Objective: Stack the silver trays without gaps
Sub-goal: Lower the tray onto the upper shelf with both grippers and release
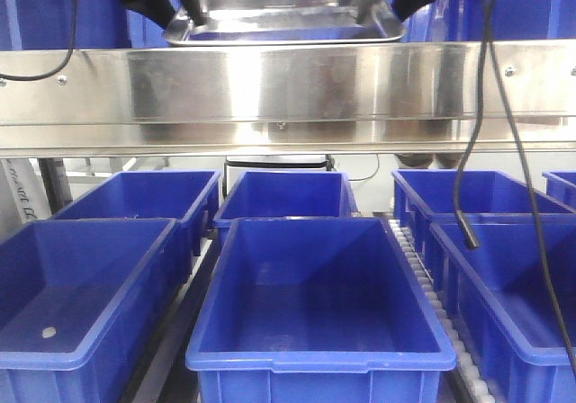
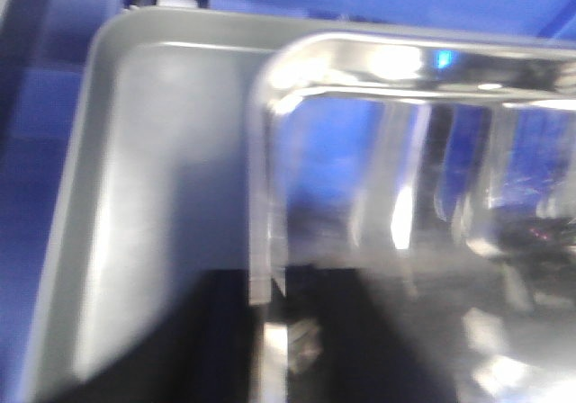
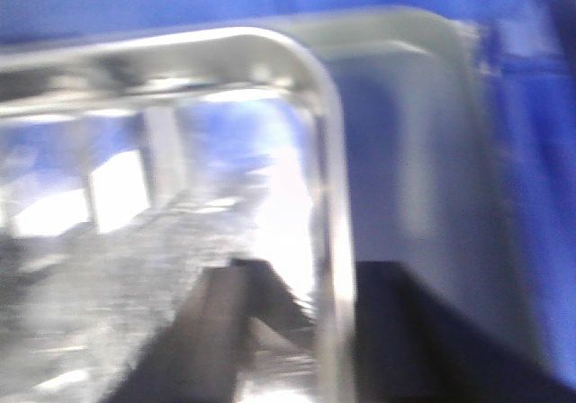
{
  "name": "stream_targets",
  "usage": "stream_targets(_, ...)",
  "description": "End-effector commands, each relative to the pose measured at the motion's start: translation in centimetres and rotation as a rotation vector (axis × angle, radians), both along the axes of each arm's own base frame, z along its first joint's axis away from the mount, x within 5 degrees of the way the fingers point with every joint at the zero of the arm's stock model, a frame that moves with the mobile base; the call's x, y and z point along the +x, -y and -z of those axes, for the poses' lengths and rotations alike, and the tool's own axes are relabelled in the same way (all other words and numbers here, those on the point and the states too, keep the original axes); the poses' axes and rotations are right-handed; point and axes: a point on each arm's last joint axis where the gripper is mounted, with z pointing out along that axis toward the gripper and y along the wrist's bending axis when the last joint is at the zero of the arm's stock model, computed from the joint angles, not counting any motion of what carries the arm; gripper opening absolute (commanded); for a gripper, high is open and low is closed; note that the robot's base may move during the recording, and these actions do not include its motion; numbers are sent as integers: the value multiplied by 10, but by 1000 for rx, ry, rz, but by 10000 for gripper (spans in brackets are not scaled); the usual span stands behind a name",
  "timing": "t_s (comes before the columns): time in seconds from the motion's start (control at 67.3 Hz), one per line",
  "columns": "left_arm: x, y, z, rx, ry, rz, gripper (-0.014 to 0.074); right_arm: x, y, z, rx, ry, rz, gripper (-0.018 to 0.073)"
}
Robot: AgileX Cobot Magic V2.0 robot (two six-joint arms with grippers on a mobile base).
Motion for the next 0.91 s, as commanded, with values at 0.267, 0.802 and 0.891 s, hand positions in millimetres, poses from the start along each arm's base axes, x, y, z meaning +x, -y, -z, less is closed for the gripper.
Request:
stream_targets(0.267, 6, -14, -12, 11, 67, -30, 306, 8, 21, -12, 10, 71, 36, 257)
stream_targets(0.802, -1, -16, -69, -52, 236, -28, 38, -5, 25, -71, 47, 188, 41, -4)
stream_targets(0.891, -7, -19, -78, -36, 185, -39, 24, -10, 26, -82, 62, 192, 43, -8)
